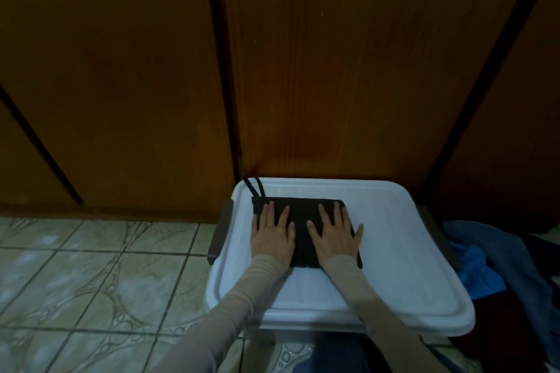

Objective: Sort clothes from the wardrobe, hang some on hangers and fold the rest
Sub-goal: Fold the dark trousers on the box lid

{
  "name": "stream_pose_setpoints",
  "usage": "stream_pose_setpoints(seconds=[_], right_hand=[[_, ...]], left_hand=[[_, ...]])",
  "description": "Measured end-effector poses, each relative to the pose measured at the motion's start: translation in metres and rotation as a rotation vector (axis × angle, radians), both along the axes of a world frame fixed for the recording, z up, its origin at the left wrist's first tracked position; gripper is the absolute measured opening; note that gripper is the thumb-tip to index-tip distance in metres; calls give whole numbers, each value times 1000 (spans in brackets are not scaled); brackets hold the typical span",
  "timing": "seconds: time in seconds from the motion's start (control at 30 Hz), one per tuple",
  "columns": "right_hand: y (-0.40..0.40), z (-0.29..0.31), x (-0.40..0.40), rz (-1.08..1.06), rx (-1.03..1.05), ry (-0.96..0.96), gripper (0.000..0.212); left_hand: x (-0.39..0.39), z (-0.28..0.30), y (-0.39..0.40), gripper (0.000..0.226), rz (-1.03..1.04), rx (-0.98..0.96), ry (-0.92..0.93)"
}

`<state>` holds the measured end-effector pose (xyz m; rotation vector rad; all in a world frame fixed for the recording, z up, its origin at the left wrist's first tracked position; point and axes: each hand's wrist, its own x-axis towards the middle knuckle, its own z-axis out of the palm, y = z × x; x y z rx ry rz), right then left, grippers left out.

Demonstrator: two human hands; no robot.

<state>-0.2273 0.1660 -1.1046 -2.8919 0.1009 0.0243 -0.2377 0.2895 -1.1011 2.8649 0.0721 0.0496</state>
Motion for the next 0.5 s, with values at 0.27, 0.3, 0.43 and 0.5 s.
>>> stream_pose_setpoints(seconds=[0.27,0.3,0.43,0.5], right_hand=[[-4,9,-14,-334,289,65,75],[-4,11,-17,-347,282,67,72],[-6,14,-27,-384,251,101,67],[-8,13,-31,-391,326,122,67]], left_hand=[[-19,18,-10,75,401,-440,109],[-19,21,-10,76,407,-452,126],[-22,23,-7,77,396,-479,182],[-24,21,-6,77,387,-512,203]])
